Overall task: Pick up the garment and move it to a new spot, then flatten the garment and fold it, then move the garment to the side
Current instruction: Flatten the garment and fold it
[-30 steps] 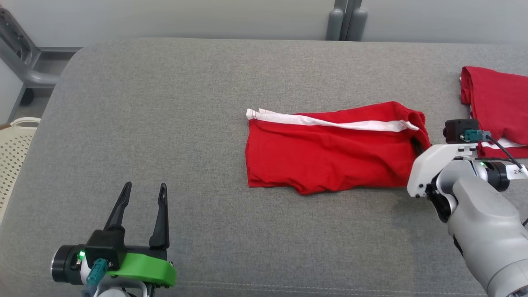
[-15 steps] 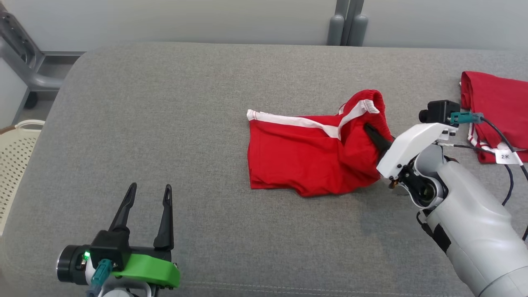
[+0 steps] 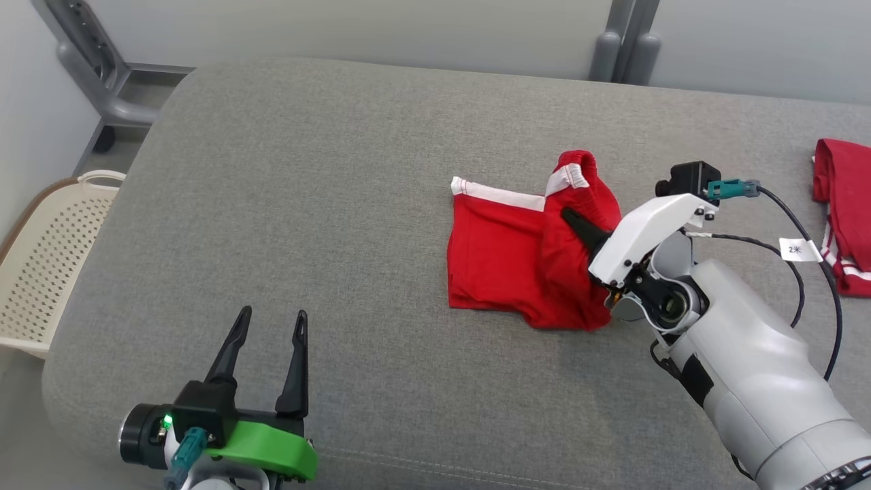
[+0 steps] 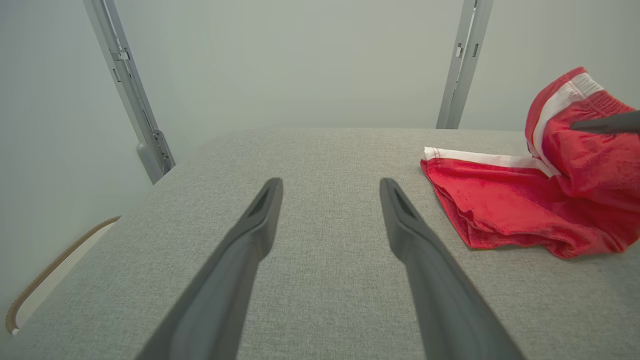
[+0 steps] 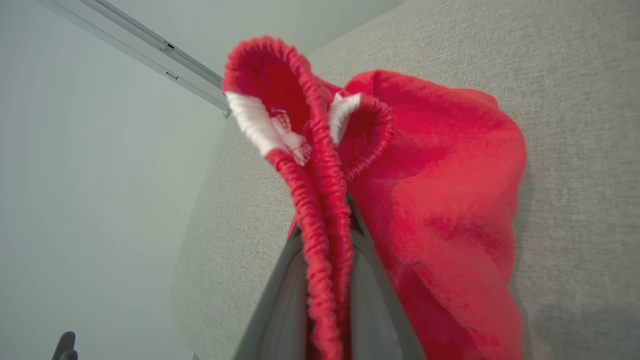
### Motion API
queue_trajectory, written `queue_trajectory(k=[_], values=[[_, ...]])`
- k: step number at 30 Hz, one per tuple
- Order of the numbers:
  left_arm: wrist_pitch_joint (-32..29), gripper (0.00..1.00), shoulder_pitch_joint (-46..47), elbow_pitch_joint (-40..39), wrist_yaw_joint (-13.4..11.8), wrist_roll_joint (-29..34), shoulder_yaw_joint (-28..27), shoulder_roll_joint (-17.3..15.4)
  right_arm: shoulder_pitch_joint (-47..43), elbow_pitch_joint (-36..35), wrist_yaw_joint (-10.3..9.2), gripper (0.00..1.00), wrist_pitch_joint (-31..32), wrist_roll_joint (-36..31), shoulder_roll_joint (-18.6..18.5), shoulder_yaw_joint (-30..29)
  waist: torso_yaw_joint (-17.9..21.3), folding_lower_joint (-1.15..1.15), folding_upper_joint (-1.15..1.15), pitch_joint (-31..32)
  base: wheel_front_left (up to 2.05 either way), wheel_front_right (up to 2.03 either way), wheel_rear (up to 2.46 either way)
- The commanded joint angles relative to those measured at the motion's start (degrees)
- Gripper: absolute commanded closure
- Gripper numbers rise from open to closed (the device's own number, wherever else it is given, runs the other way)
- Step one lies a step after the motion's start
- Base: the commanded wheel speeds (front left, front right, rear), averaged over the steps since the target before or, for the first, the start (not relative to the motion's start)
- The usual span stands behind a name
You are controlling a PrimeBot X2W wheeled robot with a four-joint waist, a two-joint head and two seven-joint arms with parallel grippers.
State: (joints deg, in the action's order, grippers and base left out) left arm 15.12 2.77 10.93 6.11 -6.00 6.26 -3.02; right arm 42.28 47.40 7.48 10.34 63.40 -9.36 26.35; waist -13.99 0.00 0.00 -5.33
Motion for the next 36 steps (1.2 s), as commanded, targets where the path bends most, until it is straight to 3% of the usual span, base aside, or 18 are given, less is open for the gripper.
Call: queue_trajectory(k=[1, 15, 26, 28, 29, 36], values=[[0.0, 0.00, 0.7, 0.0, 0.0, -0.2, 0.3, 0.0, 0.9, 0.5, 0.02, 1.00, 0.0, 0.3, 0.1, -0.1, -1.1, 0.00, 0.00, -0.2, 0.00, 0.00, 0.00], [0.0, 0.00, 2.5, 0.4, -1.1, -2.8, 4.9, 0.1, 7.4, 13.1, 0.02, 1.00, -1.3, 1.1, 4.1, -0.1, -5.3, 0.00, 0.00, -1.9, 0.00, 0.00, 0.00], [0.0, 0.00, 3.6, 1.1, -2.0, -4.0, 7.8, 0.1, 9.7, 19.4, 0.02, 1.00, -3.9, 0.4, 4.9, 1.0, -8.4, 0.00, 0.00, -2.8, 0.00, 0.00, 0.00], [0.0, 0.00, 3.6, 1.2, -2.1, -4.0, 7.7, 0.1, 9.8, 19.8, 0.02, 0.10, -4.5, 0.2, 5.0, 1.2, -8.4, 0.00, 0.00, -2.8, 0.00, 0.00, 0.00], [0.0, 0.00, 3.6, 1.2, -2.1, -4.0, 7.6, 0.1, 9.7, 19.8, 0.02, 0.00, -4.9, 0.2, 5.0, 1.3, -8.4, 0.00, 0.00, -2.8, 0.00, 0.00, 0.00], [0.0, 0.00, 3.0, 1.1, -2.1, -3.2, 6.3, 0.1, 7.7, 14.7, 0.02, 0.00, -8.2, 0.8, 4.2, 2.9, -6.4, 0.00, 0.00, -2.1, 0.00, 0.00, 0.00]])
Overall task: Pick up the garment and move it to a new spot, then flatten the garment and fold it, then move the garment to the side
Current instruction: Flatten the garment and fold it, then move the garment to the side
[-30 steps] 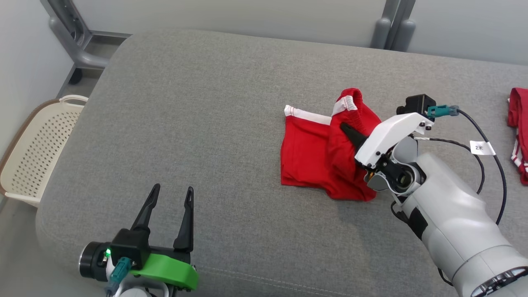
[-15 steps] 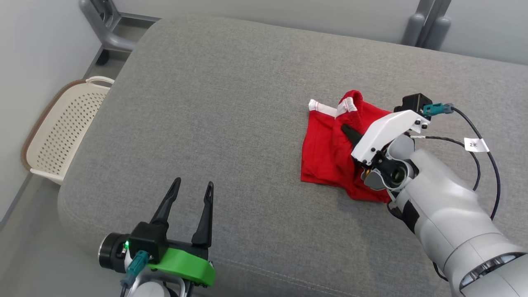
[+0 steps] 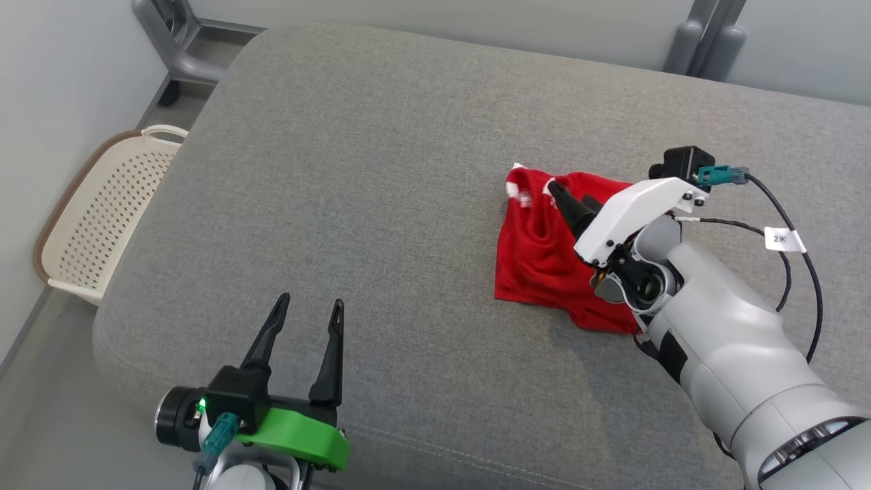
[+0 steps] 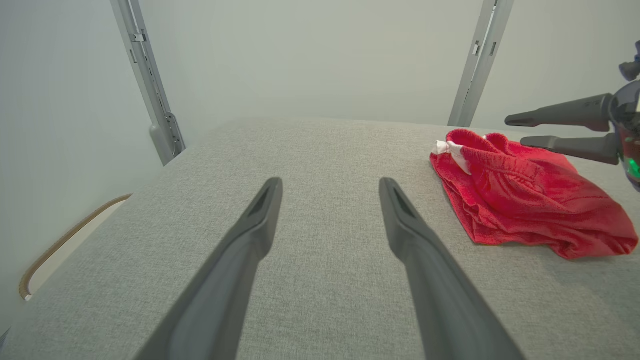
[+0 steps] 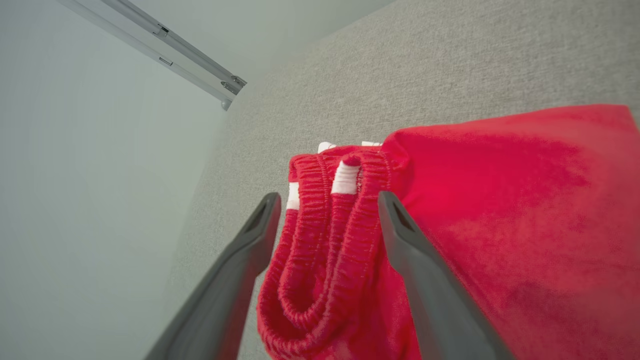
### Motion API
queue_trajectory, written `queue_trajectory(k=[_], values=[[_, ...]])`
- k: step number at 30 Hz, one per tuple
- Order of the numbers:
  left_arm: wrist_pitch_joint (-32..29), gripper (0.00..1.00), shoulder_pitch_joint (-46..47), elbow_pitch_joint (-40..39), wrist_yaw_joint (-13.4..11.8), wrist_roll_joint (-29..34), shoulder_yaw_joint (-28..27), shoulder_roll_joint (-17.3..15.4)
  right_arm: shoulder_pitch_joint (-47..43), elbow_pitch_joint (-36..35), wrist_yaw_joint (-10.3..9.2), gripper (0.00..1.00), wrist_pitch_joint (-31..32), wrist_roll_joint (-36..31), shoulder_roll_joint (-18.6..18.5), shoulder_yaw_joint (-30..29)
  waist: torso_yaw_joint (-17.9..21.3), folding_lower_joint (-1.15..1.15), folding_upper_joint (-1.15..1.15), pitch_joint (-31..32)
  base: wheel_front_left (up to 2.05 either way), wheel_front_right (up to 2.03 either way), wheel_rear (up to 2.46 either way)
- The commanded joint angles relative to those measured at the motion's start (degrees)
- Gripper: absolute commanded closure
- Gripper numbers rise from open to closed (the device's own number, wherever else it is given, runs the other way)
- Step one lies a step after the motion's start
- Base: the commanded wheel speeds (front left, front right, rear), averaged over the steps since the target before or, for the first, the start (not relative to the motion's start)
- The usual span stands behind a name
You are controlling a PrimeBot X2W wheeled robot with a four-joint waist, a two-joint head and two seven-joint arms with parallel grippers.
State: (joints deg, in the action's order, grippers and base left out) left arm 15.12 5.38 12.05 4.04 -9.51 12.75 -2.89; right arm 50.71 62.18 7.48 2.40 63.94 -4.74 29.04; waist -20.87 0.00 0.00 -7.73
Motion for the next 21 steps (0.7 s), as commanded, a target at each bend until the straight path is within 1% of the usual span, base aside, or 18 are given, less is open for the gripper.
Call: queue_trajectory(k=[1, 7, 8, 11, 16, 21], values=[[0.0, 0.00, 0.3, -0.1, 0.1, 0.4, -0.3, 0.0, -1.2, -1.3, 0.02, 0.00, -0.8, 0.4, -0.7, 0.5, 0.8, 0.00, 0.00, 0.4, 0.00, 0.00, 0.00], [0.0, 0.00, -0.5, -0.4, 0.3, 1.0, -0.9, 0.0, -3.8, -8.8, 0.02, 0.00, -7.5, -3.2, -4.9, 4.8, 2.3, 0.00, 0.00, 0.9, 0.00, 0.00, 0.00], [0.0, 0.00, -0.5, -0.4, 0.3, 1.0, -0.9, 0.0, -3.8, -8.8, 0.02, 0.00, -7.5, -3.2, -4.9, 4.8, 2.3, 0.00, 0.00, 0.9, 0.00, 0.00, 0.00], [0.0, 0.00, -0.8, -0.6, 0.3, 1.2, -1.4, 0.0, -4.6, -10.5, 0.01, 0.00, -10.6, -4.8, -7.2, 6.5, 3.0, 0.00, 0.00, 1.1, 0.00, 0.00, 0.00], [0.0, 0.00, -1.1, -1.3, 0.3, 1.8, -2.3, 0.0, -5.7, -10.4, 0.02, 0.00, -12.2, -5.2, -9.7, 7.4, 4.1, 0.00, 0.00, 1.3, 0.00, 0.00, 0.00], [0.0, 0.00, -1.3, -1.9, -0.6, 2.7, -3.2, 0.0, -6.1, -7.3, 0.02, 0.00, -10.6, -6.0, -11.0, 8.1, 4.6, 0.00, 0.00, 1.5, 0.00, 0.00, 0.00]])
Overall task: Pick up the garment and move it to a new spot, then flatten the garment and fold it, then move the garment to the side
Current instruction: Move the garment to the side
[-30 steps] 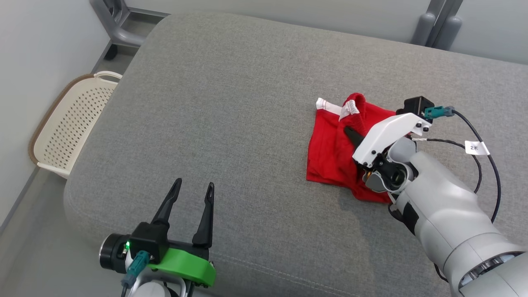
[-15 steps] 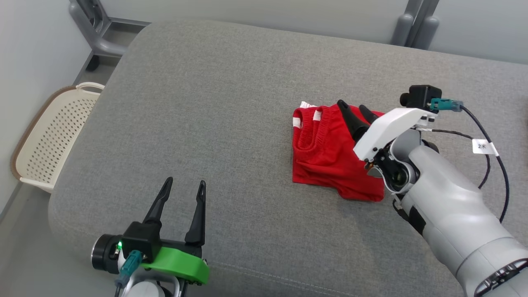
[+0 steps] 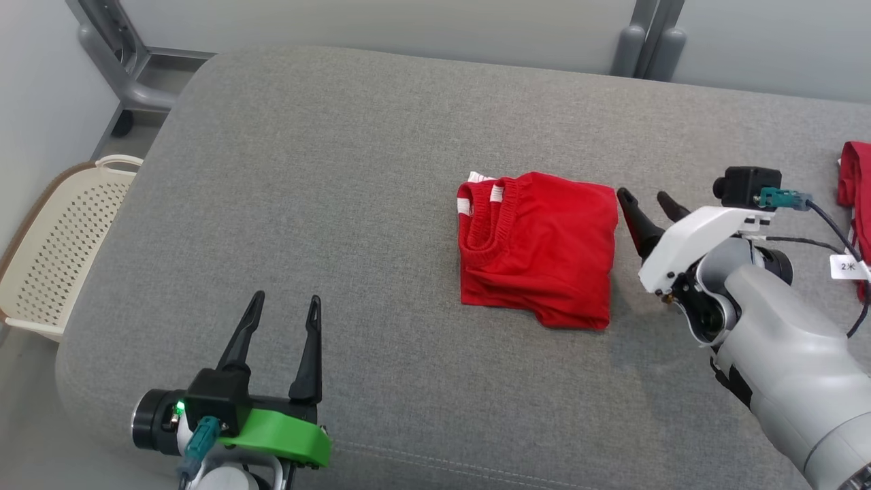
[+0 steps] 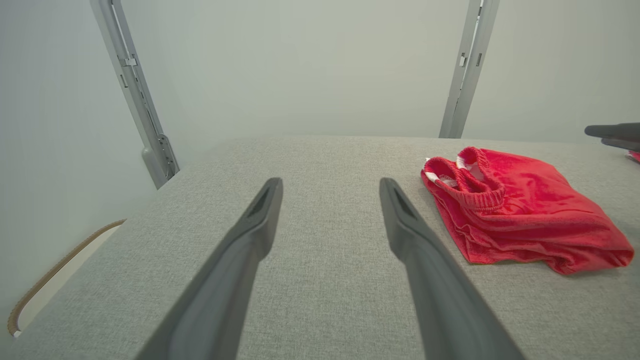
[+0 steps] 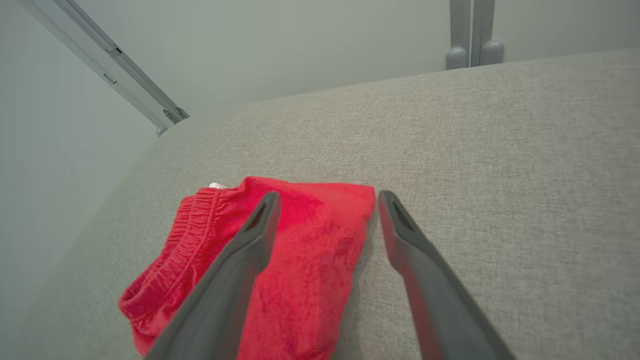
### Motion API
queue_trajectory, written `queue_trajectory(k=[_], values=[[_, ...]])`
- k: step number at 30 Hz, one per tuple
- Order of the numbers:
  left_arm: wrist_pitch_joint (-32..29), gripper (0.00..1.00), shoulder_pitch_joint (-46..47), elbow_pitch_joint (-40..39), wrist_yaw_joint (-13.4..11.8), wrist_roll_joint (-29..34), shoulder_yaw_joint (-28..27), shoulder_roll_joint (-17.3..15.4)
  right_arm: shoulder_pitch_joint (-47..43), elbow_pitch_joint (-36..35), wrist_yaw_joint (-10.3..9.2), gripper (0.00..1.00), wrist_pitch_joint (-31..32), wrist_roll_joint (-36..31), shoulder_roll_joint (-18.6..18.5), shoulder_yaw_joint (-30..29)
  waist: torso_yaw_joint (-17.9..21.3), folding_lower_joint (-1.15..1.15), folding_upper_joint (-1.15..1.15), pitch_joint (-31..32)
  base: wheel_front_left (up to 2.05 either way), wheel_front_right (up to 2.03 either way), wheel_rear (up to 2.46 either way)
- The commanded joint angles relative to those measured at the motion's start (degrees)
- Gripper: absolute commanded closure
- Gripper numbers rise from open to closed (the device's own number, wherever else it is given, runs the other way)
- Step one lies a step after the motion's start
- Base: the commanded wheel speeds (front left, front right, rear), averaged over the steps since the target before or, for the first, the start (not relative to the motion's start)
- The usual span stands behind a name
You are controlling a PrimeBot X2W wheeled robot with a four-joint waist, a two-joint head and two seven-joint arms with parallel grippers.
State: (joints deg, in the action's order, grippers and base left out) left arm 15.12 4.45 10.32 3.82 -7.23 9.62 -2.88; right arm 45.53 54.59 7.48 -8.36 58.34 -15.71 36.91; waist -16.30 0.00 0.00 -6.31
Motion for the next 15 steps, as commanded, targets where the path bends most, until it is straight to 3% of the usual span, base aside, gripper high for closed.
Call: queue_trajectory(k=[1, 15], values=[[0.0, 0.00, -0.5, -0.3, -0.4, 0.5, -0.2, -0.1, -0.9, 1.1, 0.02, 0.00, 0.8, -0.5, -0.1, 0.5, 0.1, 0.00, 0.00, 0.0, 0.00, 0.00, 0.00], [0.0, 0.00, 1.1, -0.7, -0.3, -0.2, 0.7, -0.1, -0.6, 8.0, 0.01, 0.00, 4.6, 2.5, 2.1, 0.4, -1.8, 0.00, 0.00, -2.7, 0.00, 0.00, 0.00]])
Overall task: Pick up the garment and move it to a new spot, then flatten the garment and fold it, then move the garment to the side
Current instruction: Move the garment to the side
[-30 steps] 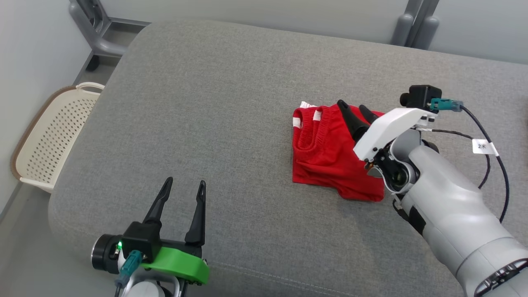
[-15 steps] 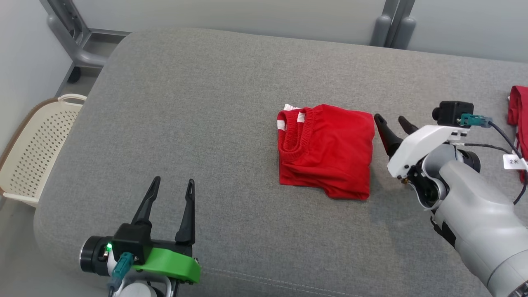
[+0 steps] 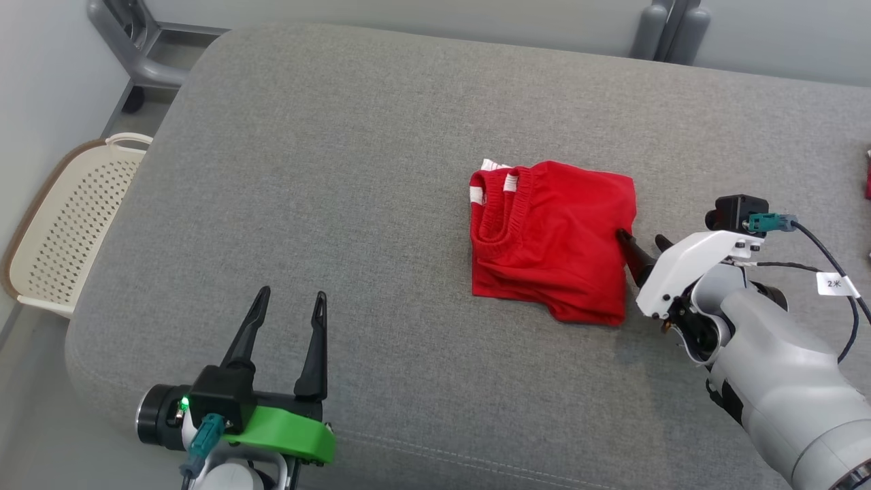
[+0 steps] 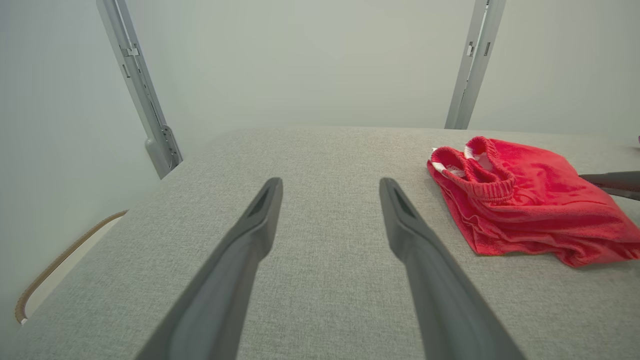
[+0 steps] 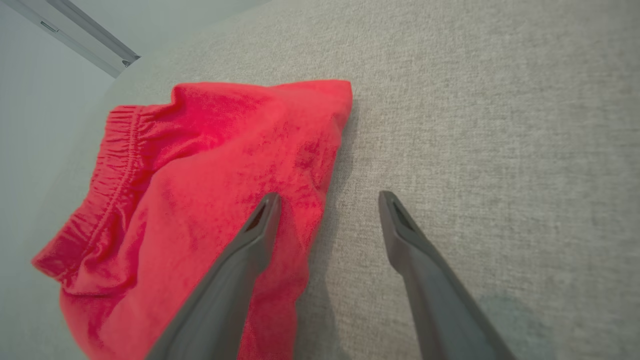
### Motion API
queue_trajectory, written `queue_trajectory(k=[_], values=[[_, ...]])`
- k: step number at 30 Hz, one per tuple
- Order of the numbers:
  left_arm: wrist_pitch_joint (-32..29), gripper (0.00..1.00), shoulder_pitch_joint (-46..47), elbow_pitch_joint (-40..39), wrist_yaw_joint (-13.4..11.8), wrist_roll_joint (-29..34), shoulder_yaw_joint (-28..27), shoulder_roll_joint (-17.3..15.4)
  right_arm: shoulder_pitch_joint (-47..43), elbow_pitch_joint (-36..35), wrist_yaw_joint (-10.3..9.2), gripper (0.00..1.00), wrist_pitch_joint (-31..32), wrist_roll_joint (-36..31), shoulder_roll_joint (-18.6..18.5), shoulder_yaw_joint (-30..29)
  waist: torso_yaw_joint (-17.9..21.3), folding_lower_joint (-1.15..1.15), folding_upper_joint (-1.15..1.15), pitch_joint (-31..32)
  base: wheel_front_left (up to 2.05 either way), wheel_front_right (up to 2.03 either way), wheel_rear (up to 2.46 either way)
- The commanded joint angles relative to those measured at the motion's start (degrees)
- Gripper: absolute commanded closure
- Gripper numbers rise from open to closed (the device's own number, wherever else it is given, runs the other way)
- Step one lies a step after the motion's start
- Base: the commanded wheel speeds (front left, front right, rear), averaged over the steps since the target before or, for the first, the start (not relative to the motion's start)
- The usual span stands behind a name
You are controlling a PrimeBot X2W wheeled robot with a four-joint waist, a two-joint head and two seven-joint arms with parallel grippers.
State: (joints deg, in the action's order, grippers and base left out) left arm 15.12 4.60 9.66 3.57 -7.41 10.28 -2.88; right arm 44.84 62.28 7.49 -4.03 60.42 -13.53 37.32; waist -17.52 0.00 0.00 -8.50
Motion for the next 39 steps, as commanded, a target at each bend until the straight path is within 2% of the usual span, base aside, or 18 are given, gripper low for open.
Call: queue_trajectory(k=[1, 11, 12, 13, 14, 15, 16, 25, 39], values=[[0.0, 0.00, 1.0, 0.1, 0.0, -0.1, 0.1, -0.1, 0.2, 0.6, 0.01, 0.00, 0.2, 0.6, 0.1, 0.1, -0.7, 0.00, 0.00, -0.8, 0.00, 0.00, 0.00], [0.0, 0.00, 1.7, 0.4, 0.0, -0.6, 0.4, -0.1, 0.2, 1.3, 0.00, 0.00, 1.2, 2.7, 2.0, 0.7, -1.8, 0.00, 0.00, -1.9, 0.00, 0.00, 0.00], [0.0, 0.00, 1.9, 0.4, 0.0, -0.7, 0.4, -0.1, 0.2, 1.3, 0.00, 0.02, 1.4, 2.9, 2.0, 0.8, -1.9, 0.00, 0.00, -2.1, 0.00, 0.00, 0.00], [0.0, 0.00, 2.0, 0.5, -0.1, -0.7, 0.5, -0.1, 0.3, 1.4, 0.00, 0.47, 1.5, 3.1, 2.0, 0.9, -1.9, 0.00, 0.00, -2.2, 0.00, 0.00, 0.00], [0.0, 0.00, 2.1, 0.5, -0.1, -0.8, 0.5, -0.1, 0.4, 1.3, 0.00, 0.84, 1.6, 3.2, 1.9, 1.1, -1.9, 0.00, 0.00, -2.2, 0.00, 0.00, 0.00], [0.0, 0.00, 2.1, 0.5, -0.1, -0.8, 0.5, -0.1, 0.4, 1.3, 0.00, 0.84, 1.6, 3.2, 1.9, 1.1, -1.9, 0.00, 0.00, -2.2, 0.00, 0.00, 0.00], [0.0, 0.00, 2.1, 0.5, -0.2, -0.8, 0.5, -0.1, 0.4, 1.2, 0.00, 1.00, 1.5, 3.3, 1.8, 1.2, -1.9, 0.00, 0.00, -2.3, 0.00, 0.00, 0.00], [0.0, 0.00, 1.9, 0.6, -0.3, -0.8, -0.5, -0.1, 1.3, -0.9, 0.00, 1.00, -0.8, 2.5, 0.1, 3.5, 0.7, 0.00, 0.00, -1.8, 0.00, 0.00, 0.00], [0.0, 0.00, 2.3, -0.2, 1.0, 1.4, -2.4, -0.2, 6.8, -4.2, 0.00, 1.00, -2.3, -0.4, -4.8, 8.6, 10.2, 0.00, 0.00, -2.3, 0.00, 0.00, 0.00]])
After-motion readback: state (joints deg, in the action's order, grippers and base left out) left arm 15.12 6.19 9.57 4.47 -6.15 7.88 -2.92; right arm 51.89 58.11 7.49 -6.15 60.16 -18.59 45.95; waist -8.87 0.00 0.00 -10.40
